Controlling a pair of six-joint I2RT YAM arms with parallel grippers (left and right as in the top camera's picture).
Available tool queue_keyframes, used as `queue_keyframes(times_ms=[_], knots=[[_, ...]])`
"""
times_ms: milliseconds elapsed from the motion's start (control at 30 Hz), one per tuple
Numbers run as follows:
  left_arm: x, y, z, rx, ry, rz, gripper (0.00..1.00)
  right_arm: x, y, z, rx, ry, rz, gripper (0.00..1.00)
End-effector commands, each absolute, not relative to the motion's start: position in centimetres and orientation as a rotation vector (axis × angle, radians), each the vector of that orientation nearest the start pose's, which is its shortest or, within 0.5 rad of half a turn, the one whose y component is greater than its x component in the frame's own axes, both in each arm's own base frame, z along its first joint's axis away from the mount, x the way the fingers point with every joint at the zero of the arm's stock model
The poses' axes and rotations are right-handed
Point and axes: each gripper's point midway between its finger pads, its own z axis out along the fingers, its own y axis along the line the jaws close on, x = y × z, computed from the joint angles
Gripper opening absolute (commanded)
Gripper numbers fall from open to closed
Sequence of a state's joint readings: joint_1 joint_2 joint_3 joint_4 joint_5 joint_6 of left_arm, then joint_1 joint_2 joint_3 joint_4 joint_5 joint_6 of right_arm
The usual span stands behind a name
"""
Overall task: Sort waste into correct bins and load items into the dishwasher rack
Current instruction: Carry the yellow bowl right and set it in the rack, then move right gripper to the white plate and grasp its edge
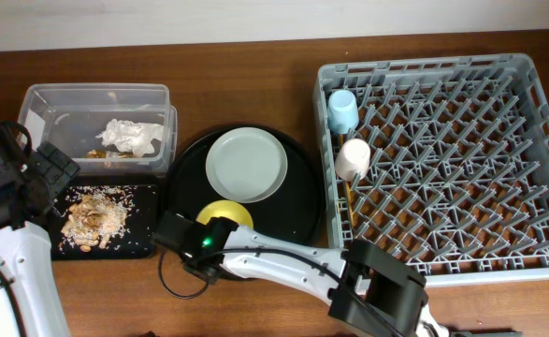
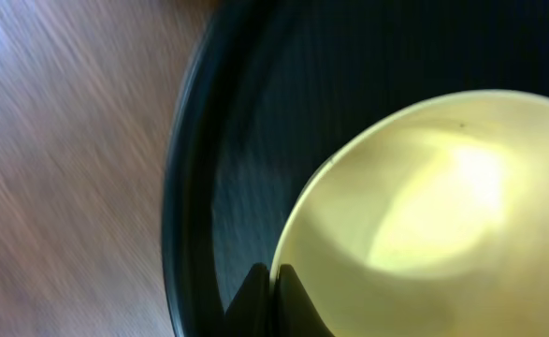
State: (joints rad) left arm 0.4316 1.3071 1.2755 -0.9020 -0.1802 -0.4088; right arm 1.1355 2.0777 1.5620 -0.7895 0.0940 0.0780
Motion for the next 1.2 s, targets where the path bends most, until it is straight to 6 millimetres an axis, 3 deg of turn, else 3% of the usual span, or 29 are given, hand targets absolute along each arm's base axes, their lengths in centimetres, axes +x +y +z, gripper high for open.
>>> queue_keyframes(times_ms=[0,100,167,233,367,433,500,600,700,800,967,1000,1067,1167], knots=[[29.8,17.2,22.6,-1.085,2.251,0.239,0.99,20.9,40.8,10.4,-1.377,2.440,0.181,0.04],[29.8,17.2,22.6,-1.085,2.251,0.238,0.99,20.0,39.8,17.6,-1.324,2.406,0.402,0.04],[29.8,17.2,22.6,-1.085,2.251,0.239,0.99,19.8,37.4,20.4,-1.283,2.456,0.560,0.04],[29.8,17.2,22.6,-1.085,2.251,0.238,0.99,19.9,34.6,22.8,-1.249,2.516,0.793,0.04],[29.8,17.2,22.6,-1.085,2.251,0.239,0.99,20.9,30.9,27.2,-1.206,2.410,1.375,0.04],[29.8,17.2,22.6,-1.085,2.251,0.238,0.99,22.4,27.6,28.7,-1.083,2.313,1.629,0.04],[29.8,17.2,22.6,-1.085,2.251,0.239,0.99,24.3,22.8,29.0,-0.858,2.193,1.814,0.04],[29.8,17.2,22.6,-1.085,2.251,0.239,0.99,25.7,19.0,27.2,-0.609,2.127,1.901,0.04],[29.8,17.2,22.6,-1.085,2.251,0.239,0.99,26.2,14.1,23.0,-0.264,2.043,1.931,0.04],[29.8,17.2,22.6,-1.085,2.251,0.238,0.99,26.0,10.3,20.2,-0.045,2.012,1.872,0.04],[29.8,17.2,22.6,-1.085,2.251,0.239,0.99,25.6,7.4,18.2,0.022,2.098,1.766,0.06],[29.8,17.2,22.6,-1.085,2.251,0.238,0.99,25.5,7.1,17.9,0.023,2.117,1.750,0.15],[29.8,17.2,22.6,-1.085,2.251,0.239,0.99,25.4,6.6,17.6,0.033,2.131,1.732,0.18],[29.8,17.2,22.6,-1.085,2.251,0.239,0.99,25.6,5.9,17.6,0.062,2.120,1.715,0.36]])
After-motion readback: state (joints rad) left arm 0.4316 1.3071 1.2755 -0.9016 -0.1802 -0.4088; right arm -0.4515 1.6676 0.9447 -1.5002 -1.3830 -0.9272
